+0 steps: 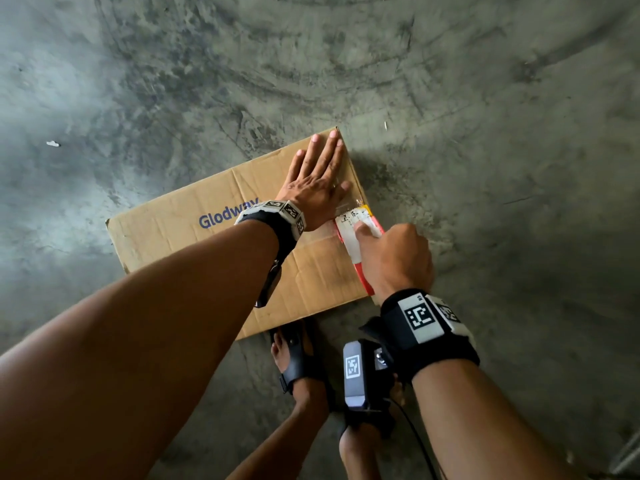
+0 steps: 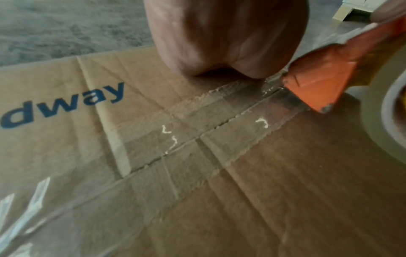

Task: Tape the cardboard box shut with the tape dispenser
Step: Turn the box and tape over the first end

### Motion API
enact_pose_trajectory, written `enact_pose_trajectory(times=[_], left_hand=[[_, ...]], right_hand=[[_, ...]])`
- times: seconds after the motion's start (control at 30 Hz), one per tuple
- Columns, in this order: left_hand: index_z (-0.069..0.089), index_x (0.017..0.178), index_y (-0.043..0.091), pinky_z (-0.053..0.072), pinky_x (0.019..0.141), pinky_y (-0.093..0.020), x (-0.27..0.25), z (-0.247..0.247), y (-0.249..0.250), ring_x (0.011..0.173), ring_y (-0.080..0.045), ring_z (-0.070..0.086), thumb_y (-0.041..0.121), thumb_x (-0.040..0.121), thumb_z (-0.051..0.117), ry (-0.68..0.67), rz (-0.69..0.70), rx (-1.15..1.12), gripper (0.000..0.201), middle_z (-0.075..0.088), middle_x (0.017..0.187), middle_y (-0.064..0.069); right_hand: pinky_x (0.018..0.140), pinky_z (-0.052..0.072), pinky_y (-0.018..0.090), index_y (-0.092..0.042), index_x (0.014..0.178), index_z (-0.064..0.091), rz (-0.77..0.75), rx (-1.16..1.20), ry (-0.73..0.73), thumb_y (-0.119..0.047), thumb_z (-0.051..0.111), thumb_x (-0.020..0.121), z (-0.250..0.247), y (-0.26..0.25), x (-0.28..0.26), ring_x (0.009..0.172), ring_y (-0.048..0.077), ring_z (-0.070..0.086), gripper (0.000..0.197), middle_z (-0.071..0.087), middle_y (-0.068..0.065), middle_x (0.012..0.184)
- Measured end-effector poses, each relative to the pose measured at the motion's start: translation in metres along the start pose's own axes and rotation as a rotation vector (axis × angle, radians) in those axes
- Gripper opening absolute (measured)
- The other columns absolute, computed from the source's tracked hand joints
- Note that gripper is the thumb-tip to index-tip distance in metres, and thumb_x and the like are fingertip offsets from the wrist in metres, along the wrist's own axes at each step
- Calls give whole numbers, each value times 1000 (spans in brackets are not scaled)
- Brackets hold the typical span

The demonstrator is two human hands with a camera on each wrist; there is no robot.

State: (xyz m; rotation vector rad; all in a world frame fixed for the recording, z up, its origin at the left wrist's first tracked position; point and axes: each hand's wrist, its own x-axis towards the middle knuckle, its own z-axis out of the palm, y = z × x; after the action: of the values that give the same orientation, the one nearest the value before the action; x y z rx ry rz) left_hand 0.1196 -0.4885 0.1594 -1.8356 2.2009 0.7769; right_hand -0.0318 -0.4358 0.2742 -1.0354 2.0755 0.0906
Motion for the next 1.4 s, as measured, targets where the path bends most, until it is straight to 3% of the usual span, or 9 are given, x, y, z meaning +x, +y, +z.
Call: enact_pose_trajectory(times=[0.23, 0.3, 0.43, 0.53, 0.6, 0.73, 0.9, 1.07, 1.4], left_hand=[[-8, 158, 18, -5, 123, -44, -1, -1, 3, 152, -27, -16, 50, 104, 18, -8, -12, -5, 68, -16, 166, 0], [-8, 158, 18, -4, 124, -46, 0, -1, 2, 152, -26, -17, 55, 102, 18, -16, -16, -19, 72, -16, 166, 0], [-12, 157, 16, -8, 123, -46, 0, -1, 1, 151, -27, -20, 88, 81, 32, -59, -10, 6, 113, -20, 165, -1], [-13, 157, 14, -7, 123, -47, -2, 0, 1, 151, -29, -19, 95, 68, 41, -52, 1, 35, 131, -19, 165, -2], [-12, 157, 14, -7, 123, -48, -3, 1, 2, 151, -30, -18, 95, 68, 42, -37, 1, 47, 132, -18, 165, -3], [-11, 157, 10, -5, 123, -51, -7, 1, 10, 151, -33, -18, 91, 72, 43, -28, -35, 26, 129, -17, 165, -7], [-9, 157, 8, -4, 123, -47, -37, 20, 36, 150, -29, -20, 78, 88, 35, -34, -19, -59, 108, -19, 164, -10], [-16, 155, 13, -10, 122, -43, -38, 30, 39, 148, -22, -26, 80, 87, 32, -54, -72, -70, 108, -25, 163, -4], [-14, 156, 10, -9, 122, -45, -39, 29, 41, 150, -27, -21, 78, 88, 33, -69, -75, -41, 107, -22, 164, -7]], right_hand=[[68, 59, 41, -5, 92, 75, 48, 13, -34, -66, 64, 86, -6, 47, -22, 83, 34, 73, 62, 76, 13, 91], [69, 58, 39, -5, 94, 75, 54, 16, -29, -64, 64, 87, -5, 48, -21, 86, 35, 73, 60, 76, 14, 94], [72, 55, 39, -6, 97, 74, 45, 5, -36, -59, 64, 90, -4, 44, -15, 94, 37, 71, 54, 75, 15, 100], [69, 46, 35, -5, 99, 73, 39, -5, -28, -57, 64, 91, -1, 43, -15, 98, 37, 70, 53, 74, 16, 104], [69, 41, 34, -5, 101, 72, 33, -9, -25, -55, 64, 92, 1, 42, -15, 100, 38, 69, 52, 74, 17, 106], [67, 43, 34, -6, 100, 72, 28, -10, -18, -54, 66, 91, 3, 42, -12, 97, 36, 70, 49, 74, 15, 104], [68, 50, 36, -8, 100, 72, 17, -28, -22, -58, 67, 89, 4, 46, -12, 93, 36, 70, 51, 74, 14, 100], [70, 51, 37, -8, 101, 72, -12, -8, -12, -56, 66, 89, 4, 50, -11, 94, 35, 70, 50, 74, 14, 101], [69, 52, 36, -6, 98, 71, -38, 90, -36, -57, 66, 87, -3, 70, -23, 94, 36, 70, 53, 74, 14, 101]])
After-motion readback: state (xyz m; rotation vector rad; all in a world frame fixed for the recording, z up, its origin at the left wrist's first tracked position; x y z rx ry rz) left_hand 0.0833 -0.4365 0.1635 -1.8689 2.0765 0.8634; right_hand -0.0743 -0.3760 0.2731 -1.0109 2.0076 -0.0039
